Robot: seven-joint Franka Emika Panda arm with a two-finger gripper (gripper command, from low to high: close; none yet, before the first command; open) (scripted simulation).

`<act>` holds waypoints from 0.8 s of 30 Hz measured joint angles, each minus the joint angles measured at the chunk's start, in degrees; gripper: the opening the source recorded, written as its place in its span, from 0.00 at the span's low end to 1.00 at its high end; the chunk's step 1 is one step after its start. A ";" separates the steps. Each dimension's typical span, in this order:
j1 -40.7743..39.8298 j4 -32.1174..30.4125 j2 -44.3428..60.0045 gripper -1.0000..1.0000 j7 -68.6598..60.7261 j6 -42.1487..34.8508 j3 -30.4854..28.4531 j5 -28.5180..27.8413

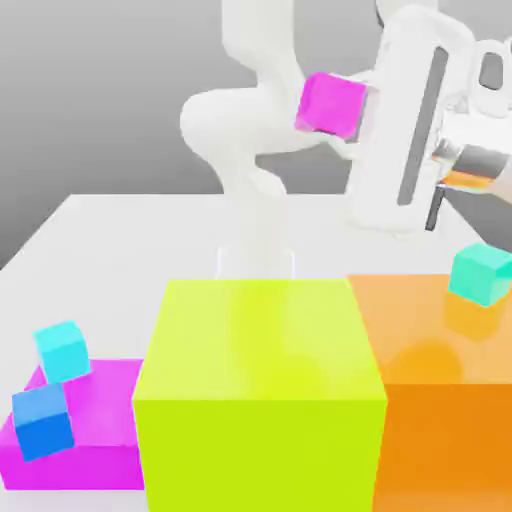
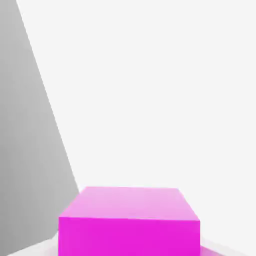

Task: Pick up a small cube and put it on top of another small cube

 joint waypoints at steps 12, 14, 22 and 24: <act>-15.99 -2.10 -2.15 0.00 -31.55 20.19 -8.19 13.17; -19.08 -2.49 -2.52 0.00 -36.93 23.43 -9.12 15.42; -29.36 -4.03 -4.04 0.00 -58.81 35.94 -14.41 24.75; -31.83 -4.42 -4.43 0.00 -64.36 38.94 -15.82 27.18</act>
